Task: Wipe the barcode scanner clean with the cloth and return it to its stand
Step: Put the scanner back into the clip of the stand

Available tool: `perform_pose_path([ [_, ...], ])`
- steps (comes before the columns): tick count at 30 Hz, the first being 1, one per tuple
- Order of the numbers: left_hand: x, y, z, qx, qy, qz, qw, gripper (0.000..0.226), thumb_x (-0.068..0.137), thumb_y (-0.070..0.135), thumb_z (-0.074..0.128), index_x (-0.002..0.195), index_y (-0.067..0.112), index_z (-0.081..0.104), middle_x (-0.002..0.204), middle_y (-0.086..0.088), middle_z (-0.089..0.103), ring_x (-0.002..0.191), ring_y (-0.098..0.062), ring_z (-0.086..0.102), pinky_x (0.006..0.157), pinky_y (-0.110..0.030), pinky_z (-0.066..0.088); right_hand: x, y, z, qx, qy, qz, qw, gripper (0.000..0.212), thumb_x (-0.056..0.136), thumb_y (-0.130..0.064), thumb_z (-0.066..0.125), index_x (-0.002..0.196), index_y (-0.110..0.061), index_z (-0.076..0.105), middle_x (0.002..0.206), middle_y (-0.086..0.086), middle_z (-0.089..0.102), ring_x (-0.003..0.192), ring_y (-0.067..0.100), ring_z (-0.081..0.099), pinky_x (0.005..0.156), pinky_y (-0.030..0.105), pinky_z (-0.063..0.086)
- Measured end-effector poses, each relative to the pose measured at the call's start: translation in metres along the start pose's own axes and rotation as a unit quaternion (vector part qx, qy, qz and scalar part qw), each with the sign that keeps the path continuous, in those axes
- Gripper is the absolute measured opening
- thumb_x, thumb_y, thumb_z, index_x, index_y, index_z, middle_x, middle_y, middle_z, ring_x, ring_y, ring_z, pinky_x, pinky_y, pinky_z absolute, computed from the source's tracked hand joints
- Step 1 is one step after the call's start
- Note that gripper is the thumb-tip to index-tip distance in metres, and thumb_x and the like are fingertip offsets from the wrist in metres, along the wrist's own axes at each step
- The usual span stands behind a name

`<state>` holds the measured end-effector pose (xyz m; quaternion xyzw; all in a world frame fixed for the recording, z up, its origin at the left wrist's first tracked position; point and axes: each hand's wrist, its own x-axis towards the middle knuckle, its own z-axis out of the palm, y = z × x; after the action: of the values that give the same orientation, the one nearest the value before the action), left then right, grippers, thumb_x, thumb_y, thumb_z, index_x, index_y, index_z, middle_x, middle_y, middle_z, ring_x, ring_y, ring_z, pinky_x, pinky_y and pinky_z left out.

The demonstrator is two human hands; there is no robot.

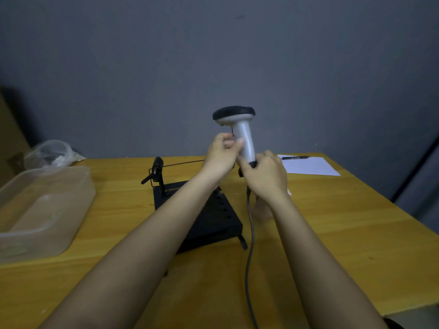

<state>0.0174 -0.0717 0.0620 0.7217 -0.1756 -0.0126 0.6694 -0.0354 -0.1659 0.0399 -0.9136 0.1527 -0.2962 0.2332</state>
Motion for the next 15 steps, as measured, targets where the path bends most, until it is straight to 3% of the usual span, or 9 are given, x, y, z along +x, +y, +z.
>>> perform_pose_path([
  [2,0.008,-0.014,-0.016,0.073,0.008,0.01,0.997,0.036,0.096,0.014,0.039,0.132,0.016,0.043,0.13,-0.003,0.057,0.115,-0.015,0.053,0.088,-0.026,0.042,0.007,0.009,0.002,0.055,-0.014,0.021,0.998,0.047,0.088,-0.052,0.049,0.07,-0.01,0.059,0.083,0.005,0.053,0.086,0.03,0.054,0.068,0.039,0.046],
  [5,0.019,-0.04,-0.035,0.21,-0.025,-0.028,0.977,0.057,0.084,0.001,0.043,0.139,0.013,0.033,0.139,-0.006,0.045,0.127,-0.025,0.04,0.102,-0.037,0.039,0.01,0.02,0.012,0.125,-0.041,0.059,0.99,0.045,0.086,-0.055,0.05,0.068,-0.015,0.058,0.085,0.008,0.062,0.081,0.027,0.06,0.066,0.039,0.049],
  [8,0.031,-0.058,-0.039,0.331,-0.097,-0.041,0.938,0.067,0.08,0.012,0.057,0.14,0.01,0.028,0.137,-0.009,0.043,0.128,-0.029,0.038,0.105,-0.043,0.037,0.01,0.023,0.023,0.136,-0.049,0.079,0.986,0.039,0.087,-0.052,0.052,0.069,-0.018,0.051,0.088,0.009,0.058,0.08,0.025,0.058,0.063,0.036,0.045],
  [12,0.052,-0.07,-0.033,0.306,-0.142,-0.053,0.94,0.076,0.076,0.031,0.073,0.137,0.008,0.033,0.121,-0.006,0.052,0.112,-0.026,0.053,0.09,-0.036,0.046,0.011,0.025,0.031,0.092,-0.059,0.053,0.993,0.04,0.089,-0.05,0.052,0.065,-0.018,0.047,0.078,-0.002,0.047,0.08,0.024,0.054,0.056,0.031,0.037],
  [13,0.057,-0.072,-0.031,0.313,-0.159,-0.051,0.935,0.07,0.074,0.033,0.074,0.131,0.009,0.041,0.117,-0.006,0.055,0.109,-0.026,0.055,0.087,-0.036,0.045,0.012,0.025,0.031,0.08,-0.058,0.042,0.994,0.04,0.089,-0.049,0.052,0.064,-0.018,0.046,0.076,-0.004,0.045,0.08,0.024,0.052,0.057,0.031,0.036],
  [15,0.063,-0.079,-0.027,0.334,-0.195,-0.031,0.921,0.034,0.074,0.03,0.074,0.1,0.014,0.059,0.093,-0.006,0.062,0.088,-0.024,0.061,0.073,-0.035,0.047,0.015,0.025,0.032,0.067,-0.058,0.027,0.996,0.041,0.088,-0.05,0.052,0.064,-0.018,0.045,0.075,-0.007,0.043,0.081,0.024,0.052,0.06,0.033,0.039],
])
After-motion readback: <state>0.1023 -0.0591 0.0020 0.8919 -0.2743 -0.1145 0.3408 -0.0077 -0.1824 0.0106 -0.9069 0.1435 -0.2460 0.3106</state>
